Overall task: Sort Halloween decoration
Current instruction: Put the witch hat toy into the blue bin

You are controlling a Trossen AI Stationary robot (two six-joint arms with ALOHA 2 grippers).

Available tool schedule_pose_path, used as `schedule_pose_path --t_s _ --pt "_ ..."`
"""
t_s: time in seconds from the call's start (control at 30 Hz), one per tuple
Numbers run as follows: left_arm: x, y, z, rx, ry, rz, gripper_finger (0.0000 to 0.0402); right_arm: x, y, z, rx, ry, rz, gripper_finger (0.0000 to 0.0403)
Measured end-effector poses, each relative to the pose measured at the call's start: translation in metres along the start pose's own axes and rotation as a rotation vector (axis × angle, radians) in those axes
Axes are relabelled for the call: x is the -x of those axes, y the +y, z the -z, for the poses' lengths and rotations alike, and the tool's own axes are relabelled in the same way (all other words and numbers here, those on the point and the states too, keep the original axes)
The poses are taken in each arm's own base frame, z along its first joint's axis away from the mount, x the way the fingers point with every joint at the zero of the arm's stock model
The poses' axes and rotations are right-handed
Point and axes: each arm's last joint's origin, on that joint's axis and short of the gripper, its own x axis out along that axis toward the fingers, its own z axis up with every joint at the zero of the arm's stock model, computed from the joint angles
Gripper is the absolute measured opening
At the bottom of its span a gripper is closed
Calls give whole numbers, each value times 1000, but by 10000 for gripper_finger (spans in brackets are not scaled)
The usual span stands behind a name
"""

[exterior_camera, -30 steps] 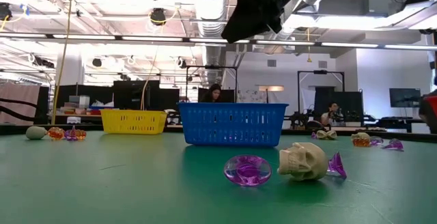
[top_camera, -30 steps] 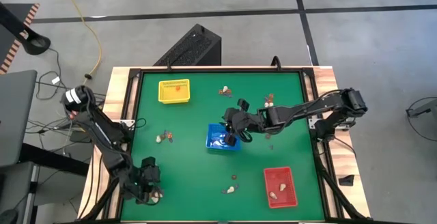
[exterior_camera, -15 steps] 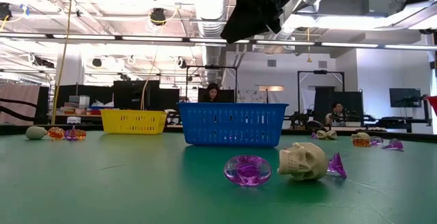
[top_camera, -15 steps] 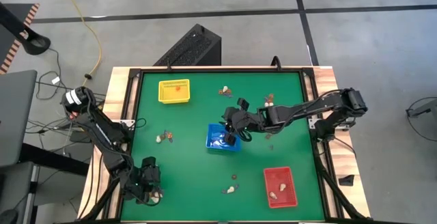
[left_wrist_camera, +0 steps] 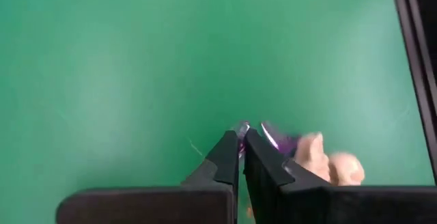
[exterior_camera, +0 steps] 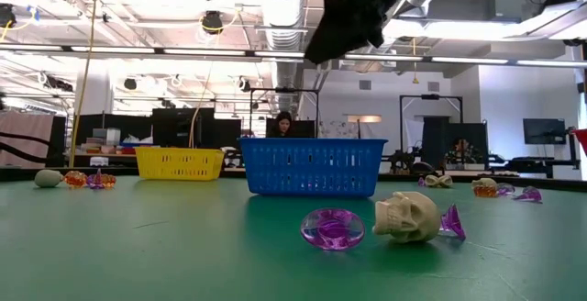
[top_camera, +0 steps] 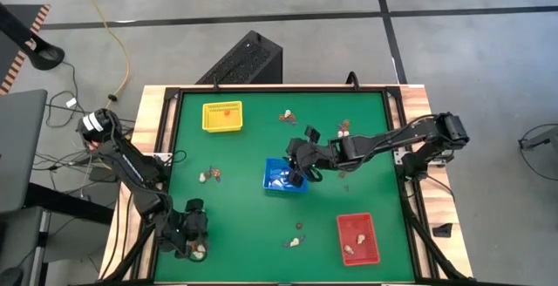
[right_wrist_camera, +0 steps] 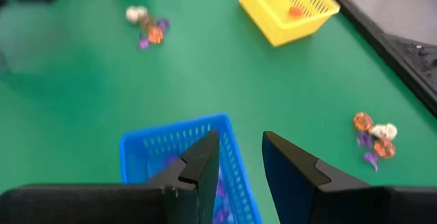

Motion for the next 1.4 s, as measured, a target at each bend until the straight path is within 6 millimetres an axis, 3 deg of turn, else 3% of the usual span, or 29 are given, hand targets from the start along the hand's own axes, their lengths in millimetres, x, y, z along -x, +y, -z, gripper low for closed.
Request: schedule_pose_path --t_s 0.13,0.27,0.4,0.63,0.83,1.03,1.2,1.4 --pt "9 14 -22 -95 -86 -22 0 4 5 11 30 77 4 143" --pt "18 36 -52 -232 -250 -152 0 9 10 20 74 142 7 139" --pt "21 65 -86 -336 -390 -277 0 5 12 35 143 174 10 129" --pt "28 123 -130 -366 -570 -250 0 -14 -5 67 154 213 49 117" --pt "29 160 -147 -308 -679 -186 0 -2 -14 64 166 171 44 117" --pt "0 185 -157 -222 -669 -151 0 18 -22 65 148 110 29 117" --pt "-22 195 -172 -199 -604 -147 4 29 -38 77 73 79 38 116" --pt "-25 196 -185 -213 -551 -172 45 38 -53 85 -54 65 63 116"
